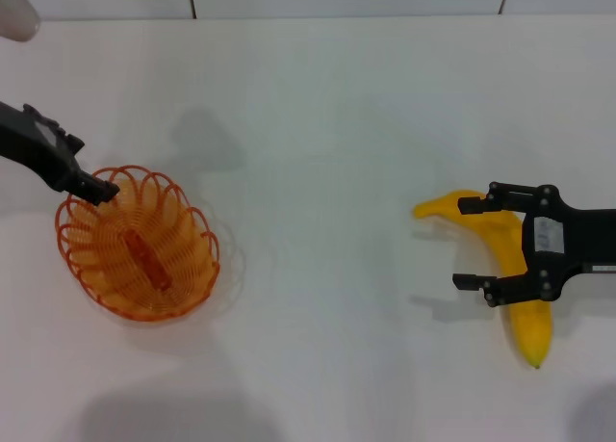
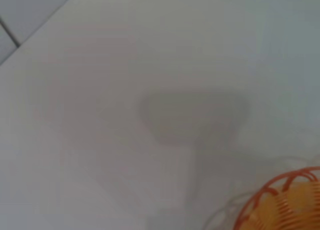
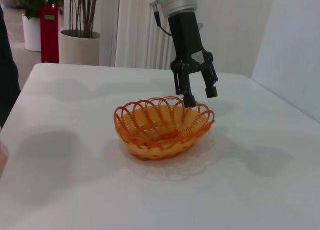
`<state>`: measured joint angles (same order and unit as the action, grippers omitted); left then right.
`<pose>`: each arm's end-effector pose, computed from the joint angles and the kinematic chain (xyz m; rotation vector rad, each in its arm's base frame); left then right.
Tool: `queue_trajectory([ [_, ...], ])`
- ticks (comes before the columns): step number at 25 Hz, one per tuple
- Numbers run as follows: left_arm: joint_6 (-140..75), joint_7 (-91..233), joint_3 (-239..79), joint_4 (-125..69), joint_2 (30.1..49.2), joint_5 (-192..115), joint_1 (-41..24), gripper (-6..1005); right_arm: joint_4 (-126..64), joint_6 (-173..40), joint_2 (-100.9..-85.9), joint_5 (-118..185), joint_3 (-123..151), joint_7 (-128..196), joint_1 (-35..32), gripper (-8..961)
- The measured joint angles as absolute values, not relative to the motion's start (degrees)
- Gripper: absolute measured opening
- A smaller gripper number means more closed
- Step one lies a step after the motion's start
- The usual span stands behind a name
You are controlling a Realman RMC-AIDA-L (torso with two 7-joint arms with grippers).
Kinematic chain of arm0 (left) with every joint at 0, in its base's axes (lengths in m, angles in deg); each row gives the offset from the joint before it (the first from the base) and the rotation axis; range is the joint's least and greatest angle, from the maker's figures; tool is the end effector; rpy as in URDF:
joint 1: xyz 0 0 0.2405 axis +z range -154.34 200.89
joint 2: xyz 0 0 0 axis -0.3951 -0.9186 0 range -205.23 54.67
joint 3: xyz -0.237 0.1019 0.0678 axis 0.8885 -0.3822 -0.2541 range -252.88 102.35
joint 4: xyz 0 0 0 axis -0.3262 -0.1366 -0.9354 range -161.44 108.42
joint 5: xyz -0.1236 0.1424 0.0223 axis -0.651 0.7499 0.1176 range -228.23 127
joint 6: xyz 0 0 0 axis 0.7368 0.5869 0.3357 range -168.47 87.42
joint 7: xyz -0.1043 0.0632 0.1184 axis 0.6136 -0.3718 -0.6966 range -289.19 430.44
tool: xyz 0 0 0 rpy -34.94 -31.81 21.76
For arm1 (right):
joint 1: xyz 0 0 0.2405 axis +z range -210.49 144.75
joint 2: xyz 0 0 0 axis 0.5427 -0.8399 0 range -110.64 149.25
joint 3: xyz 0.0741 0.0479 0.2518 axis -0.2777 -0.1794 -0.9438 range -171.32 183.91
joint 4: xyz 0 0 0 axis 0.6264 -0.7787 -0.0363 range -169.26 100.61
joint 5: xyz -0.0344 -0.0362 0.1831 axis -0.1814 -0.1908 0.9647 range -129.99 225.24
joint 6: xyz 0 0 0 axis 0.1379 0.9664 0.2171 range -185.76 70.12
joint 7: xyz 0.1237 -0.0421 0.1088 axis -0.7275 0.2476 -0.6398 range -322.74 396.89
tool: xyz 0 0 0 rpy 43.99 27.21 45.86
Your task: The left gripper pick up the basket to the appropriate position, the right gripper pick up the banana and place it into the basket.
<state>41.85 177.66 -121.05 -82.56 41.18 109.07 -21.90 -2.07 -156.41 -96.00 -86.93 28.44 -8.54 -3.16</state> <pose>-0.2584 0.4073 0.0278 -2.6058 -0.5845 0.4639 0.2944 0.2906 -0.0108 -2.8222 0.0301 0.5016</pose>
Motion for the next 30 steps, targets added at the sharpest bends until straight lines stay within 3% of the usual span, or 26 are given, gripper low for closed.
queue_trajectory([
  [14, 39.89, 178.14, -121.56, -79.11, 41.26, 109.61, -22.48, 805, -1.98, -156.44, -96.0, -86.93, 28.45, -8.54, -3.14, 890],
  [19, 39.89, 178.47, -121.67, -77.85, 41.26, 110.69, -23.08, 598, -1.98, -156.44, -96.0, -86.93, 28.45, -8.54, -3.05, 890],
  [30, 39.84, 179.56, -122.72, -77.03, 41.27, 111.6, -24.07, 274, -2.08, -156.44, -96.0, -86.93, 28.44, -8.54, -2.84, 890],
])
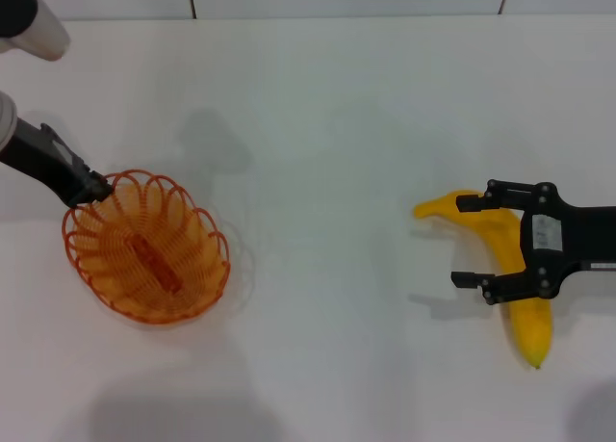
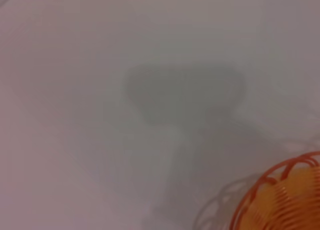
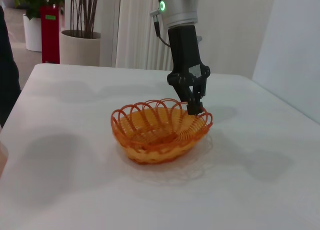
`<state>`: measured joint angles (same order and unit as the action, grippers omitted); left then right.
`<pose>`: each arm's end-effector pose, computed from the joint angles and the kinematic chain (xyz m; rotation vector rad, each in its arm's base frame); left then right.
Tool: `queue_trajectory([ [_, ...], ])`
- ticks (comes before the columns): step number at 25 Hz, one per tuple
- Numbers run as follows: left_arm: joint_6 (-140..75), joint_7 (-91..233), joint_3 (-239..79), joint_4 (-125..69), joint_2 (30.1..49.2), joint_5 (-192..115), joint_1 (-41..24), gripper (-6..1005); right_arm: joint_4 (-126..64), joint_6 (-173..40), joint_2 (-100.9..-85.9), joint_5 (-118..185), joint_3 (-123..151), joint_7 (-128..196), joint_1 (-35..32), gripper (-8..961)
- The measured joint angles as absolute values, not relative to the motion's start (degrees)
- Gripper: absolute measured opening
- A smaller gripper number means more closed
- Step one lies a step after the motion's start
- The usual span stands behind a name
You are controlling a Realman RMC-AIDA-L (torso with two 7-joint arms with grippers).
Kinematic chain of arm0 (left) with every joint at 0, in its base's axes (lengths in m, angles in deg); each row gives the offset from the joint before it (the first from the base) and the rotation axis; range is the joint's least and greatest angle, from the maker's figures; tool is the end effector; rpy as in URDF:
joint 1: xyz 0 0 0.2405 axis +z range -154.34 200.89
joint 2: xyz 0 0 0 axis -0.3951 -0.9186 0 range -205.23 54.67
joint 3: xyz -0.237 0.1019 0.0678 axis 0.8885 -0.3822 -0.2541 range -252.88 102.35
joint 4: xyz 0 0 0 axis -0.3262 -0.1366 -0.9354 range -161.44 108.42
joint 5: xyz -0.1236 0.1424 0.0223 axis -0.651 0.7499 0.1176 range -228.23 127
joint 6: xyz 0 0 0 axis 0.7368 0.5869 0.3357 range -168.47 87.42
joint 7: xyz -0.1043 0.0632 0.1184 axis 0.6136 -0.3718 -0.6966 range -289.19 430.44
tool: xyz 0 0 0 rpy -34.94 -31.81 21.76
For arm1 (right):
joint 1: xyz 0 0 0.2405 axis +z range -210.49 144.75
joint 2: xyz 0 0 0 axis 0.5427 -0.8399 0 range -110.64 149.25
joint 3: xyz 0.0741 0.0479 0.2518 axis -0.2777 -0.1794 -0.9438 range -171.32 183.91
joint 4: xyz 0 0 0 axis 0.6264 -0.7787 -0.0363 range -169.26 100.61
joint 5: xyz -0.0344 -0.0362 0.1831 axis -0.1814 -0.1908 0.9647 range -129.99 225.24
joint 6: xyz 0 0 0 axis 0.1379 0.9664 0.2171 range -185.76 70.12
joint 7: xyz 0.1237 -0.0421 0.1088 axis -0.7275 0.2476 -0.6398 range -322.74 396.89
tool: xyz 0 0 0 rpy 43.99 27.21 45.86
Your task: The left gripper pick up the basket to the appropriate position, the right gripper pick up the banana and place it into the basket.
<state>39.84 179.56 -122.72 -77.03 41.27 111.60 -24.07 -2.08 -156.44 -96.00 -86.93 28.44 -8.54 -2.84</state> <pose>-0.2610 0.4073 0.0110 -2.6309 -0.6182 0.5396 0.2927 0.2921 -0.0108 -2.8234 0.0221 0.5036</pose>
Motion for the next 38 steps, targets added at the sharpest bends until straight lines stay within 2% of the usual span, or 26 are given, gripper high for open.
queue_trajectory([
  [3, 39.81, 180.21, -124.22, -77.02, 41.27, 111.68, -24.05, 145, -2.07, -156.44, -96.0, -86.93, 28.44, -8.54, -2.72, 890],
  [8, 39.82, 180.35, -124.51, -76.98, 41.32, 111.7, -24.07, 90, -2.07, -156.44, -96.0, -86.93, 28.45, -8.54, -2.7, 890],
  [26, 41.99, 180.94, -126.3, -77.66, 41.59, 109.46, -23.15, 68, -2.07, -156.56, -95.94, -86.93, 28.44, -8.54, -3.17, 889],
  [38, 50.08, 188.18, -126.61, -86.19, 41.62, 104.01, -18.63, 54, -1.93, -156.34, -95.84, -86.93, 28.44, -8.54, -3.75, 889],
])
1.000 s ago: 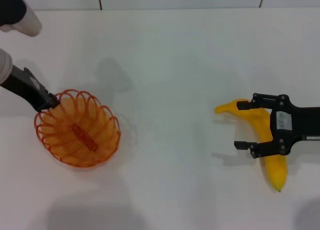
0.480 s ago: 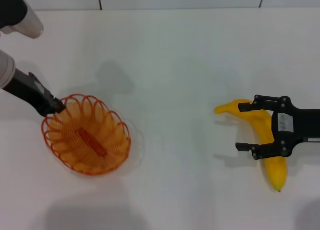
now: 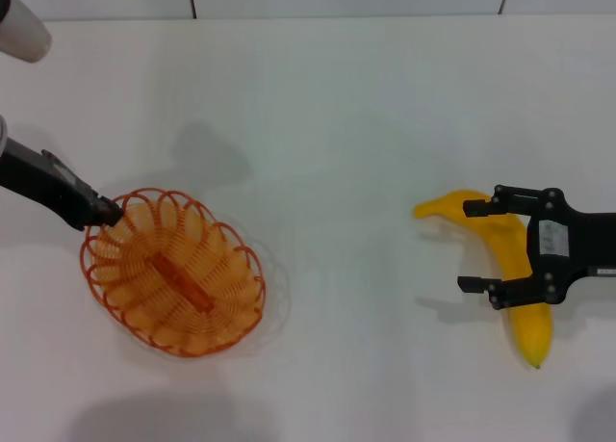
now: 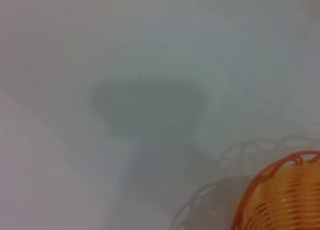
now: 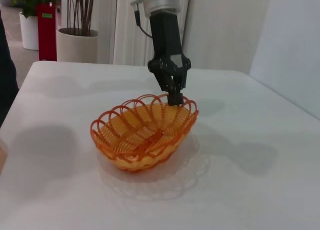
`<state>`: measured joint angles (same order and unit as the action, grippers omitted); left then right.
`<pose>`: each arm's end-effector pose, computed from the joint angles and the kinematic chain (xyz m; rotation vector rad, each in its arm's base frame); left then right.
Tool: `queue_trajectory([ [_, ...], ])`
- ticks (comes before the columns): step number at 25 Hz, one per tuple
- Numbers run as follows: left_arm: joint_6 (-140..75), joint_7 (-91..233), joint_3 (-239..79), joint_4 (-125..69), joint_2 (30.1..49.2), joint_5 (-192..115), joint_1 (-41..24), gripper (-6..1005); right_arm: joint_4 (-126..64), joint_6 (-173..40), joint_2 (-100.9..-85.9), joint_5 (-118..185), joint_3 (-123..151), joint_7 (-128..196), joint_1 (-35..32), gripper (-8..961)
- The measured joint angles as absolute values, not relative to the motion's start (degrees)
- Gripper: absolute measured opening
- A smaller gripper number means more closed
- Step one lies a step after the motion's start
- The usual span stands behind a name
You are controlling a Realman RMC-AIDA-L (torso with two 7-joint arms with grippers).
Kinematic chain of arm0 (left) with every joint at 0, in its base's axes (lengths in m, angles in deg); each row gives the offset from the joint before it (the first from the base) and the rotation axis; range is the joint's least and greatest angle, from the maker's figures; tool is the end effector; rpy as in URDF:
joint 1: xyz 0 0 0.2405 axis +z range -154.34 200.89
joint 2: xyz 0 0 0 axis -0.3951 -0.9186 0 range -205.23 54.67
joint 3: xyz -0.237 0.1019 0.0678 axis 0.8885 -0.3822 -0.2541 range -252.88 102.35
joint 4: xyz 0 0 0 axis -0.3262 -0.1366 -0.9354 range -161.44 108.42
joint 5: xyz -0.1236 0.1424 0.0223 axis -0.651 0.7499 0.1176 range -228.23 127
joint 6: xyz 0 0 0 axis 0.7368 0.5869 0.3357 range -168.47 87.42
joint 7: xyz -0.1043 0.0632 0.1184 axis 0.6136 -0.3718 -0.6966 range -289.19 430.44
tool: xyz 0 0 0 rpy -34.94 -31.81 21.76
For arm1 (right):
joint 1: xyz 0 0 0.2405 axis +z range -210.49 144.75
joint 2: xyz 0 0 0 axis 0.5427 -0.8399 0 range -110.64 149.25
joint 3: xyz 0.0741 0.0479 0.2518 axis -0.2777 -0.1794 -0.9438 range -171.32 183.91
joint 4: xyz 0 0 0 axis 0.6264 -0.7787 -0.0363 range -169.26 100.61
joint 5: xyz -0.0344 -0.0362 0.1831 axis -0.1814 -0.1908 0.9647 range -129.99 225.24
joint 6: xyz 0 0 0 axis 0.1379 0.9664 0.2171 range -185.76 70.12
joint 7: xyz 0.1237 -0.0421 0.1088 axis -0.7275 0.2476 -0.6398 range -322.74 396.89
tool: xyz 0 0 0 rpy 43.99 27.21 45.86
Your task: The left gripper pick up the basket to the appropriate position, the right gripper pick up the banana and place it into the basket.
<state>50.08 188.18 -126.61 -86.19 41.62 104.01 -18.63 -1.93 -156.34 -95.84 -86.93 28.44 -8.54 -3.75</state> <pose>-0.2522 0.3764 0.0134 -2.6755 -0.8251 0.4283 0.2983 0.2883 -0.0093 -2.8183 0.0422 0.4918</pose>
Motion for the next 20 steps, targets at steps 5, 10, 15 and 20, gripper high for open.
queue_trajectory([
  [5, 51.94, 190.64, -126.38, -86.52, 41.61, 103.41, -18.49, 48, -1.89, -156.34, -95.83, -86.93, 28.44, -8.54, -3.86, 889],
  [10, 53.82, 192.09, -125.96, -86.54, 41.46, 100.59, -17.87, 46, -1.8, -156.34, -95.83, -86.93, 28.04, -8.54, -3.99, 889],
  [15, 54.78, 194.13, -126.17, -86.22, 41.52, 97.37, -16.45, 46, -1.68, -156.34, -95.83, -86.93, 27.5, -8.54, -4.28, 889],
  [20, 54.24, 195.59, -125.87, -85.9, 41.55, 93.5, -14.58, 47, -1.67, -156.34, -95.83, -86.93, 27.48, -8.54, -4.2, 889],
])
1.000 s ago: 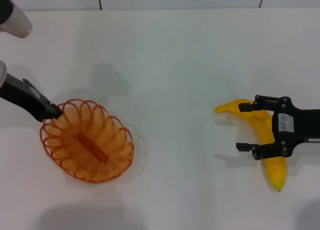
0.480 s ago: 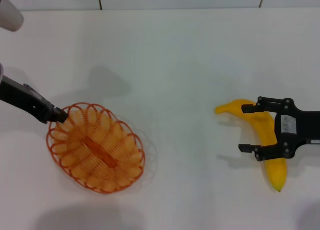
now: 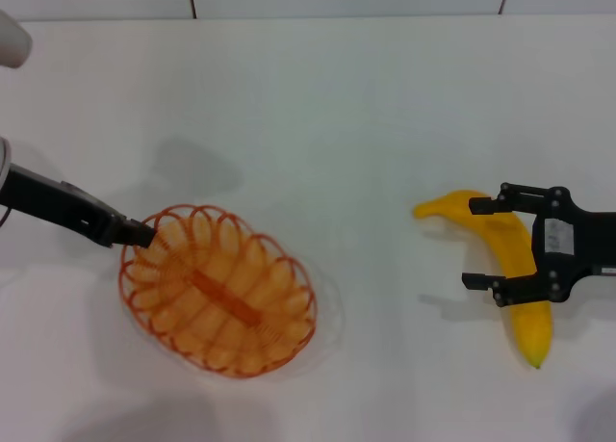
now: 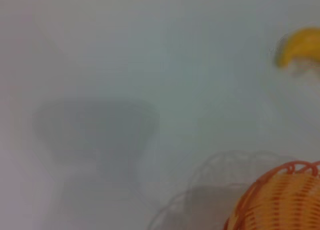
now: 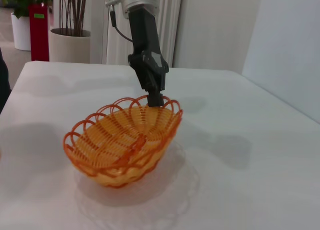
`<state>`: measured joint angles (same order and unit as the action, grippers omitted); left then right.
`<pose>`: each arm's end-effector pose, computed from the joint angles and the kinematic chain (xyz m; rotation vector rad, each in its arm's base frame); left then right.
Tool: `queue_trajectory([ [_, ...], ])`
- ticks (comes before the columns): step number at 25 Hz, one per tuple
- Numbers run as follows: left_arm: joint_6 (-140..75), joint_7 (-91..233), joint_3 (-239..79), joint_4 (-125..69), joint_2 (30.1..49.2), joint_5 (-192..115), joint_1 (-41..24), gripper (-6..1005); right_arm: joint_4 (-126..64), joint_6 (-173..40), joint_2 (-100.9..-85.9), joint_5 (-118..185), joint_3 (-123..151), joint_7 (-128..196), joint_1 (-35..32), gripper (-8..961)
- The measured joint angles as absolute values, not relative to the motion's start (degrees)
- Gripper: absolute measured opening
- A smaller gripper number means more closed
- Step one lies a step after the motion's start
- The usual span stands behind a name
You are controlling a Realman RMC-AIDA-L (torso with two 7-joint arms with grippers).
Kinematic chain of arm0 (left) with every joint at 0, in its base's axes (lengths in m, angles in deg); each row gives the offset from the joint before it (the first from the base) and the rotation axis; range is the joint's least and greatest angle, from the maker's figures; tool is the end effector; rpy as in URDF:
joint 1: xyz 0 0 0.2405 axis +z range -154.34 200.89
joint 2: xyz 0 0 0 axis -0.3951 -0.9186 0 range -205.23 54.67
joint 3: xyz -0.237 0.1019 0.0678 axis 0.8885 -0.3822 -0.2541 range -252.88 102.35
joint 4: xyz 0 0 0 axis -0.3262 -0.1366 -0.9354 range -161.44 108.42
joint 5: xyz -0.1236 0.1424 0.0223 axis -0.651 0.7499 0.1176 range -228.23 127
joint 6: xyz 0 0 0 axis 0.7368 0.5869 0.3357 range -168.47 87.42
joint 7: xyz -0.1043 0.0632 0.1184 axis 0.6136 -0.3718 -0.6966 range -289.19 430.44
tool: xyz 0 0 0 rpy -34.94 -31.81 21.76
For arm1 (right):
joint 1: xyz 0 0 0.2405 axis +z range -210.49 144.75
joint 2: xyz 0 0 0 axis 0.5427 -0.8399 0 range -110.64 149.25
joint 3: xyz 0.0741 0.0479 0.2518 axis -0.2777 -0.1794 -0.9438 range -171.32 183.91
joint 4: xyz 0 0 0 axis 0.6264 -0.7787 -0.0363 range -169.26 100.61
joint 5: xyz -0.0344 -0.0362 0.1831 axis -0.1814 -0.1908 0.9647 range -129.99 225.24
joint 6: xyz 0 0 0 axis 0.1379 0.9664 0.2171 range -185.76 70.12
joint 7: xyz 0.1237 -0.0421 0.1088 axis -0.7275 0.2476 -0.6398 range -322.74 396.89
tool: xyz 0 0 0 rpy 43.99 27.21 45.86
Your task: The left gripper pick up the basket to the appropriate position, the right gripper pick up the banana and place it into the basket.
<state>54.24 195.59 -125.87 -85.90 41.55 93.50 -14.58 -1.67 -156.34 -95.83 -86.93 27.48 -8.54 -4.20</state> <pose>-0.2481 0.3522 0.0041 -2.7005 -1.1262 0.1787 0.3010 0.2876 -0.0069 -2.7997 0.0577 0.4923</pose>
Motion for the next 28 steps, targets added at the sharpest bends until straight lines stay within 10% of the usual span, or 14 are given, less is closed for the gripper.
queue_trajectory([
  [28, 44.05, 202.48, -125.26, -74.36, 41.6, 81.96, -14.26, 49, -1.72, -156.34, -95.83, -86.93, 27.48, -8.54, -4.06, 888],
])
